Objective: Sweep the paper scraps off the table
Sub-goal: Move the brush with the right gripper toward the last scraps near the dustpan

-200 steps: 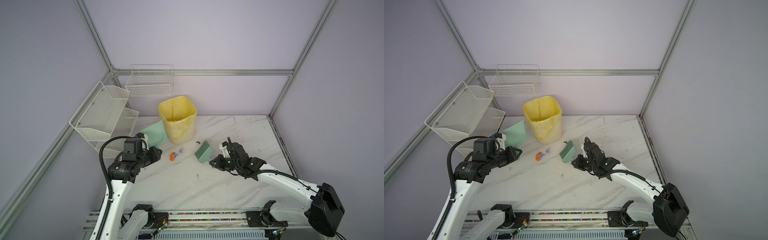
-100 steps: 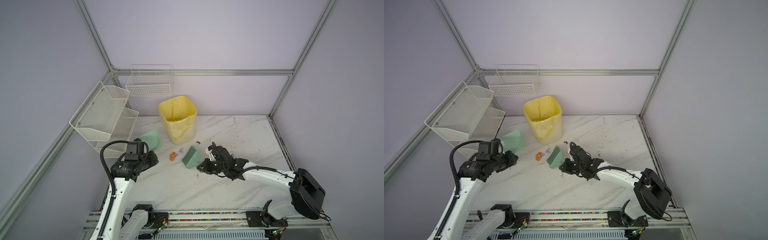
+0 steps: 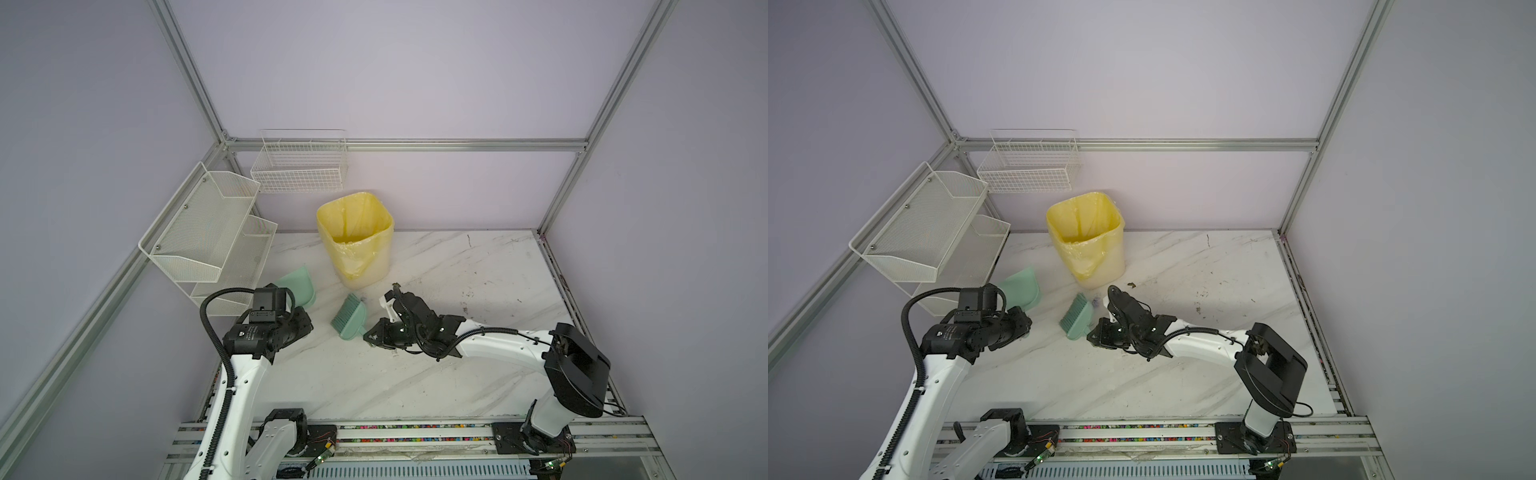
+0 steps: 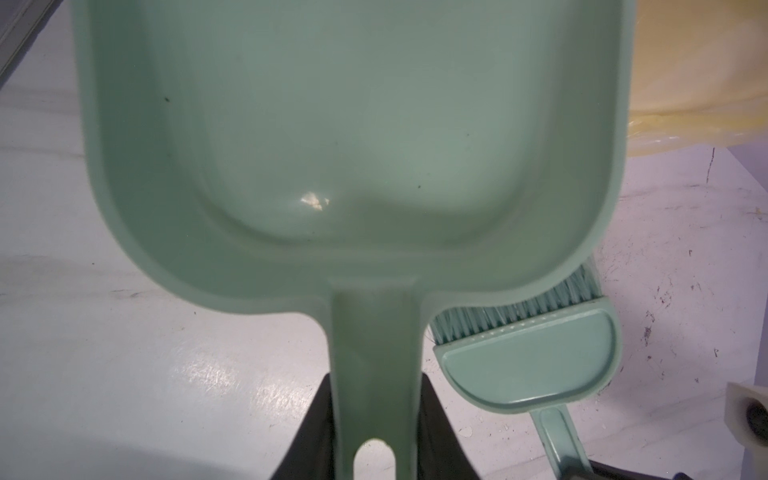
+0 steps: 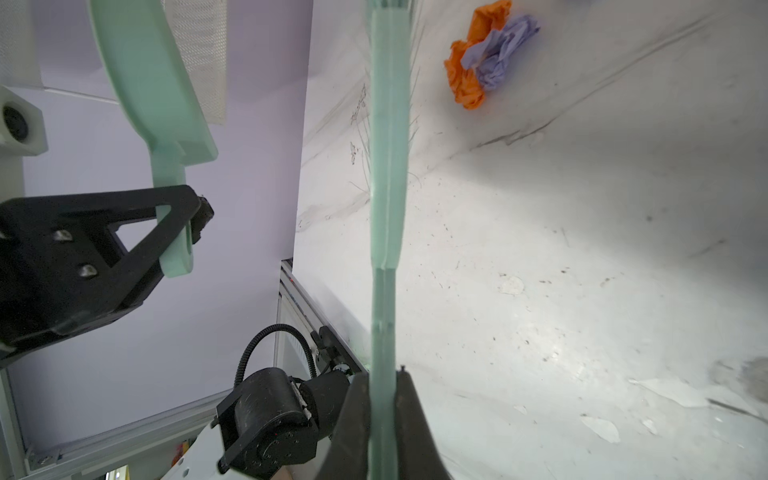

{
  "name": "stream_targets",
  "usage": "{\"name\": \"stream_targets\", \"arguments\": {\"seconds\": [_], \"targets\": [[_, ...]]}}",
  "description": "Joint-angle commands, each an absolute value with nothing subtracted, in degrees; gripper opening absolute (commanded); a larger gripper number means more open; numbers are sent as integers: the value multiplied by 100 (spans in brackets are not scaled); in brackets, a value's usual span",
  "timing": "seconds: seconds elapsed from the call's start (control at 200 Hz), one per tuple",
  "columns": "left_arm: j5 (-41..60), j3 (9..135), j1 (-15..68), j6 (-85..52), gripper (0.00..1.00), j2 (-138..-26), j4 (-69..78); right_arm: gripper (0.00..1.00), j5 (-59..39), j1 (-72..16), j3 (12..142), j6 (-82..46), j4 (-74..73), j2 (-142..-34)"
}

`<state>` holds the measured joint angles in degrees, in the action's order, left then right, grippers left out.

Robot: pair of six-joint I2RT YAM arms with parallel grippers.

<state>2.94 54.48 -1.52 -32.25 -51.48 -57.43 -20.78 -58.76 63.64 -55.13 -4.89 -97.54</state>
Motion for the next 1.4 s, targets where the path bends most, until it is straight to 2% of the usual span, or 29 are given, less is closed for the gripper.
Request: {"name": "stream_targets", "arguments": {"seconds": [0.0,0.34,0.595,0.8,1.395], "targets": [[488,5257,-235,-3066,11,-5124,-5501,0,-2349,-5924,6875,-5531,-815,-10200],[700,5169,-325,-3049,11,-5141,-5446,0,-2705,-5907,8134,-5546,-750,-11510],[729,5098,-336,-3076,11,-5126,-5400,0,-3111,-5453,8231,-5752,-1001,-11933],[810,5046,-337,-3102,12,-5139,-5345,0,-3295,-4881,7874,-5779,-1074,-11713],[1271,5002,-330,-3023,12,-5195,-5283,0,-3311,-4306,6329,-5906,-1134,-10675]]}}
